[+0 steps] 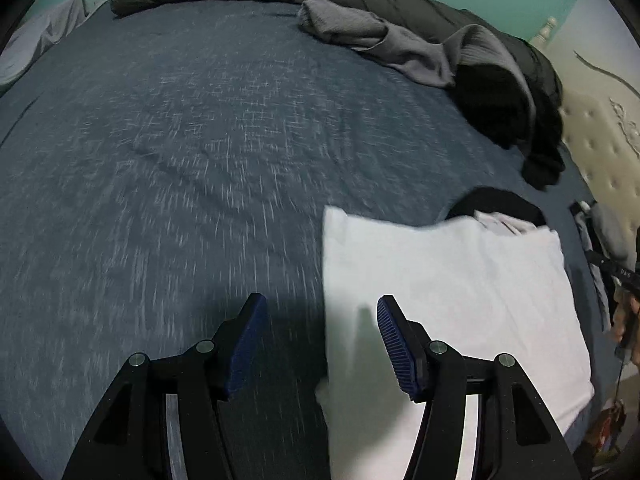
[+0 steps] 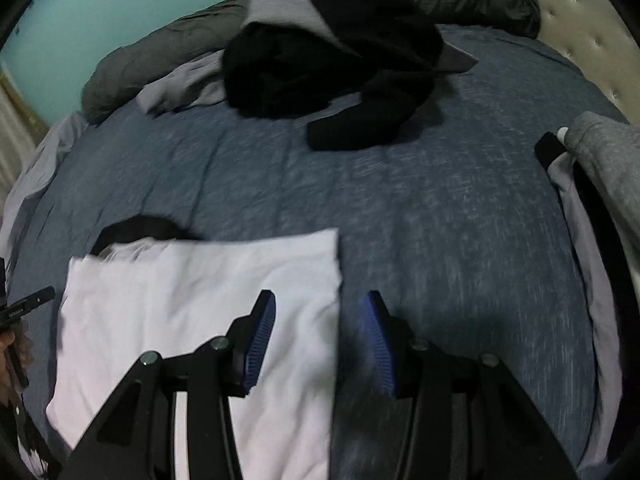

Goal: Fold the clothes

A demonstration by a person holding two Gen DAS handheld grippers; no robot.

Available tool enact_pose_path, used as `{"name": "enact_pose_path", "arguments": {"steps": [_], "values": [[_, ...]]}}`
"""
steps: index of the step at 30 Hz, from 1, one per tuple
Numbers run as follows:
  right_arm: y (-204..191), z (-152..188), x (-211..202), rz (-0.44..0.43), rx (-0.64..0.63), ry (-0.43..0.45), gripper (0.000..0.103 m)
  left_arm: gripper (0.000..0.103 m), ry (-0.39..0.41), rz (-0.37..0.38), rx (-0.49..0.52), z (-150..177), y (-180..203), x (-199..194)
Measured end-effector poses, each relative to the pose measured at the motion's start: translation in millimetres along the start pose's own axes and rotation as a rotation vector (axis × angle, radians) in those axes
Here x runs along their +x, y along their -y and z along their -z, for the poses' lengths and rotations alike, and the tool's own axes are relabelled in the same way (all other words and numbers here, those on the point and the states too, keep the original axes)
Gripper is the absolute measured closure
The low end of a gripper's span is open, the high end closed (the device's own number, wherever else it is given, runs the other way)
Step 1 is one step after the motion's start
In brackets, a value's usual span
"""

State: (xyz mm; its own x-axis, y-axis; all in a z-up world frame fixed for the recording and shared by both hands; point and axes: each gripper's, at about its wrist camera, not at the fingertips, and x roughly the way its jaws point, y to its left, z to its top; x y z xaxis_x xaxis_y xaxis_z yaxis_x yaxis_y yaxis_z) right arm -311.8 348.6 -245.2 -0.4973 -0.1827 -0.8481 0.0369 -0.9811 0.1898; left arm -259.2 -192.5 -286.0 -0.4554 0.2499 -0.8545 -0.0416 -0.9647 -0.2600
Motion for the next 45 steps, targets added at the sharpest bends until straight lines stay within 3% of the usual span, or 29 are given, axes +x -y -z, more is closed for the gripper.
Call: {"name": "enact_pose_path", "arguments": {"steps": [4,5,7,9,10,12,13,14,21,27,33,40,42,43,45], "values": [[2,-12,28,0.000,-0.028,-0.018,0.057,0.043,0.006,0.002,0.036,-12,2,20],[2,-14,34,0.003,-0.027,-0.021,0.057,0.047,0.009,0.003,0.046,-13,3,24],[2,-16,45,0.008,-0.026,-0.025,0.057,0.064,0.017,-0.003,0.062,-15,4,28],[3,-16,59,0.010,-0.019,-0.040,0.057,0.088,0.014,0.011,0.064,-16,3,32],[2,-14,65,0.006,-0.021,-0.047,0.057,0.091,0.011,0.023,0.064,-16,3,34],[0,-11,72,0.002,-0.035,-0.053,0.075,0.100,0.011,0.039,0.079,-14,5,35],[-2,-9,71,0.004,-0.048,-0.042,0.092,0.100,0.017,0.034,0.095,-12,7,34],[-2,-8,67,0.001,-0.050,-0.020,0.100,0.101,0.025,0.027,0.108,-11,9,31],[4,-8,14,0.000,-0.062,0.194,0.101,0.101,0.186,0.001,0.090,-12,3,-22],[11,-17,-25,0.002,-0.043,0.344,0.101,0.101,0.252,-0.001,0.083,-16,2,-52],[11,-28,-9,0.027,-0.027,0.295,0.101,0.101,0.199,-0.027,0.094,-27,9,-30],[14,-27,33,0.104,0.001,0.131,0.100,0.099,0.109,-0.053,0.043,-29,2,9],[10,-26,37,0.173,-0.016,0.102,0.093,0.097,0.093,-0.053,0.021,-30,0,16],[9,-26,39,0.207,-0.025,0.087,0.084,0.095,0.094,-0.057,0.020,-28,0,14],[1,-23,25,0.253,-0.057,0.113,0.068,0.080,0.105,-0.058,0.015,-24,0,5]]}}
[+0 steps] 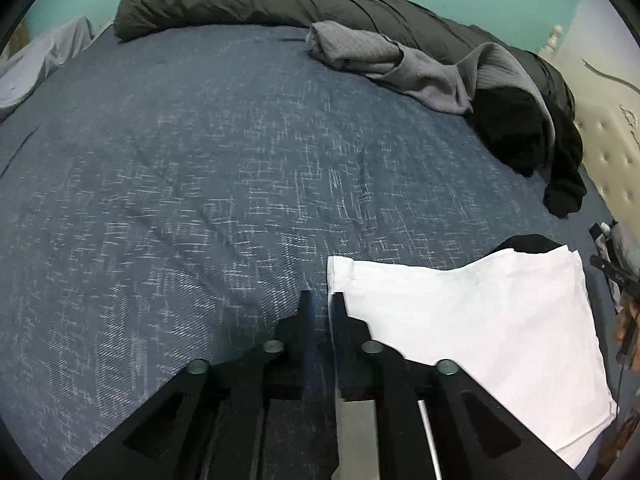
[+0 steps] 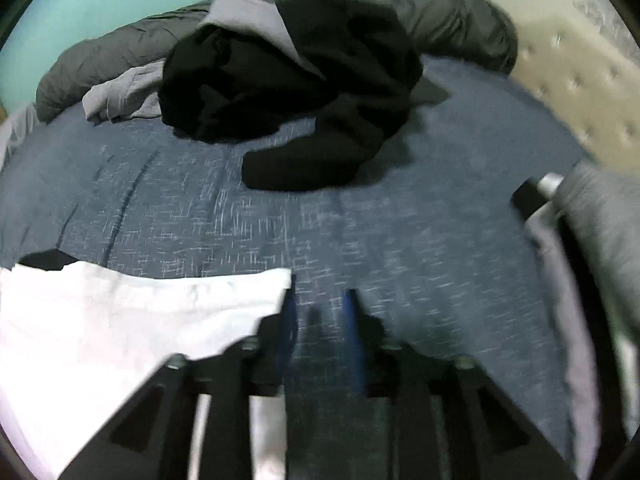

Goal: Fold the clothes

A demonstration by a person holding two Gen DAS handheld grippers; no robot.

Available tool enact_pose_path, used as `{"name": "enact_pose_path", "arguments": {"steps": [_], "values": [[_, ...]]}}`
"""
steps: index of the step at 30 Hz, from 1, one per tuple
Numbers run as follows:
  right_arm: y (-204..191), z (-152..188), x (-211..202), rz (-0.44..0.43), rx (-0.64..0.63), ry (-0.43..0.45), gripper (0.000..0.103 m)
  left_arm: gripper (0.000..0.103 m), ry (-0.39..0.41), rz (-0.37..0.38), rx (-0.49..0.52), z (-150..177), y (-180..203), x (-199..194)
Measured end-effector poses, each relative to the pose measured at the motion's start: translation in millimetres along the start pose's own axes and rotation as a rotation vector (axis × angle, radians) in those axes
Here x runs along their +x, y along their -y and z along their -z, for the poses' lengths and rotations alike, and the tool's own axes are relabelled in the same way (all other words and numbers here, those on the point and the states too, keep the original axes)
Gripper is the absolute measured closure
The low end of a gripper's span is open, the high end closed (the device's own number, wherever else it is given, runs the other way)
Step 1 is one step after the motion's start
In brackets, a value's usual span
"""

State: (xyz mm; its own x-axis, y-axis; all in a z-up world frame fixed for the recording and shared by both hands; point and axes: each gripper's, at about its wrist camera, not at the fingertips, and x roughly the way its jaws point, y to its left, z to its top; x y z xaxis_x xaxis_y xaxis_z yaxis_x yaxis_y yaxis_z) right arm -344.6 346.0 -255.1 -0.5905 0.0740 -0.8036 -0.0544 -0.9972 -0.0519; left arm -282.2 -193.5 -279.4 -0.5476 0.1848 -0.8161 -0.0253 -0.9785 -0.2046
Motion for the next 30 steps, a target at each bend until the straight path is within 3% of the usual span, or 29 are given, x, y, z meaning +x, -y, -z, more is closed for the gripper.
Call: {"name": "enact_pose_path", "arguments": {"steps": [1,4,9,12,13,14,16,22,26,30], "values": [[-2,1,-14,-0.012,0.009,0.022,0.062,0.077,0.006,0.003,-0.004,2,0,-6],[-13,11,-49,-0.157,0.019,0.054,0.062,0.076,0.015,0.023,-0.008,15,3,-27],[-69,62,-90,-0.427,-0.042,-0.084,0.062,0.075,-0.036,0.098,0.049,59,29,-58],[-103,99,-101,-0.488,-0.089,-0.168,0.063,0.075,-0.084,0.131,0.110,90,51,-72],[-110,107,-103,-0.504,-0.101,-0.182,0.071,0.075,-0.106,0.138,0.132,102,59,-74],[-122,120,-106,-0.517,-0.133,-0.197,0.082,0.075,-0.127,0.147,0.152,112,66,-77],[-135,136,-105,-0.515,-0.160,-0.231,0.086,0.075,-0.163,0.172,0.189,128,80,-80],[-154,157,-83,-0.485,-0.155,-0.364,0.085,0.075,-0.251,0.241,0.308,165,125,-92],[-160,160,-79,-0.440,-0.197,-0.383,0.083,0.067,-0.271,0.237,0.344,170,140,-96],[-166,157,-76,-0.409,-0.244,-0.384,0.084,0.067,-0.313,0.212,0.388,176,151,-89]]}}
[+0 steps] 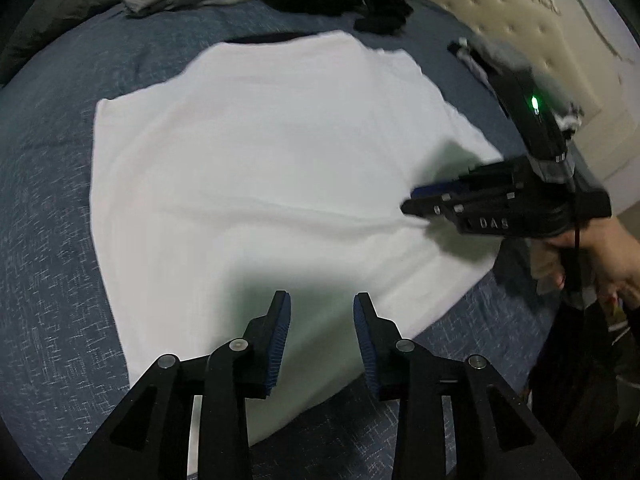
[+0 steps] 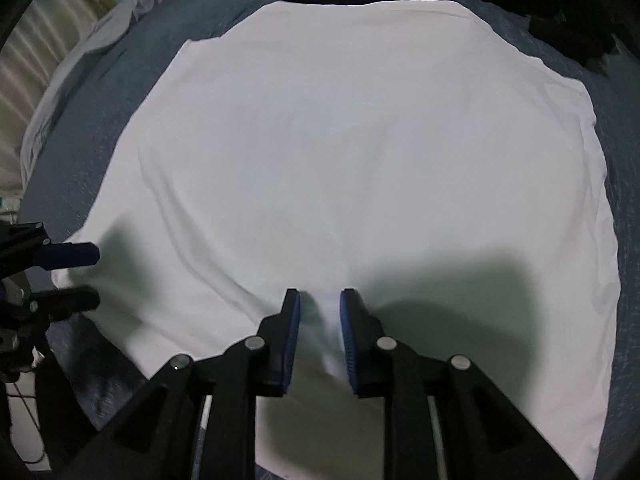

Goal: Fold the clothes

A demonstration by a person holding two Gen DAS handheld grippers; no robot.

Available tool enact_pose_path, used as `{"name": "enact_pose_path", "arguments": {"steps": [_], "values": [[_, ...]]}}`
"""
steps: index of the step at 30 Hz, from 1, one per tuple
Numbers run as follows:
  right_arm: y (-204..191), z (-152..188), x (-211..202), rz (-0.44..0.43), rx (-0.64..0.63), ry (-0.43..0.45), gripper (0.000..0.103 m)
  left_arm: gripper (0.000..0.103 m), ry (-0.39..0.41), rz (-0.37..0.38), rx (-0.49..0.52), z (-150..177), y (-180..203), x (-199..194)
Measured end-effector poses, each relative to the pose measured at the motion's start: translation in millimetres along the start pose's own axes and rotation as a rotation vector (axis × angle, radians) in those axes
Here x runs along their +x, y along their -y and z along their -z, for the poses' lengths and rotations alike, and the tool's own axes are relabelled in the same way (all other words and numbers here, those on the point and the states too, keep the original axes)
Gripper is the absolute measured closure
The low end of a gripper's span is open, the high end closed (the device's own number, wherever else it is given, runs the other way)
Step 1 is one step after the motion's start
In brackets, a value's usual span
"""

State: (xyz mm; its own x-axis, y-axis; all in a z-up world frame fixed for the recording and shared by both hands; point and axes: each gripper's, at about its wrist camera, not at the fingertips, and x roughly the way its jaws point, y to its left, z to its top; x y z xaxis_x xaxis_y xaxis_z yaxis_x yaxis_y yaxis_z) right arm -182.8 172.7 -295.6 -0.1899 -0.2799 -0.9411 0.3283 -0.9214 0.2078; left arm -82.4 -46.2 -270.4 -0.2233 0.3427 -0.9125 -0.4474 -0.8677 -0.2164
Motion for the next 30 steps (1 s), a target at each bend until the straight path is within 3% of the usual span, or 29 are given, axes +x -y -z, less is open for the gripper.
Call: {"name": "enact_pose_path", "arguments": {"steps": [3,10,13,15,16,17,22,28,30], "values": [[3,-4,-1,0.042,-0.003,0.024,0.094,0.067,-0.034,-0.009,0.006,5,4,6],[26,-2,-35,0.010,0.059,0.119,0.095,0.067,-0.050,-0.008,0.033,16,11,0],[49,3,-59,0.008,0.097,0.143,0.090,0.061,-0.056,-0.014,0.052,19,15,-3],[78,16,-74,-0.004,0.169,0.149,0.080,0.060,-0.060,-0.016,0.065,21,19,-4],[93,22,-79,0.001,0.201,0.148,0.069,0.060,-0.063,-0.014,0.077,22,22,-4],[108,29,-85,0.006,0.232,0.146,0.067,0.060,-0.067,-0.012,0.088,23,26,-3],[173,68,-107,0.000,0.384,0.114,0.067,0.059,-0.077,-0.010,0.133,27,39,0],[193,96,-105,-0.062,0.455,0.102,0.067,0.059,-0.083,-0.018,0.157,27,45,9],[190,95,-102,-0.081,0.450,0.101,0.075,0.059,-0.088,-0.022,0.145,28,44,10]]}}
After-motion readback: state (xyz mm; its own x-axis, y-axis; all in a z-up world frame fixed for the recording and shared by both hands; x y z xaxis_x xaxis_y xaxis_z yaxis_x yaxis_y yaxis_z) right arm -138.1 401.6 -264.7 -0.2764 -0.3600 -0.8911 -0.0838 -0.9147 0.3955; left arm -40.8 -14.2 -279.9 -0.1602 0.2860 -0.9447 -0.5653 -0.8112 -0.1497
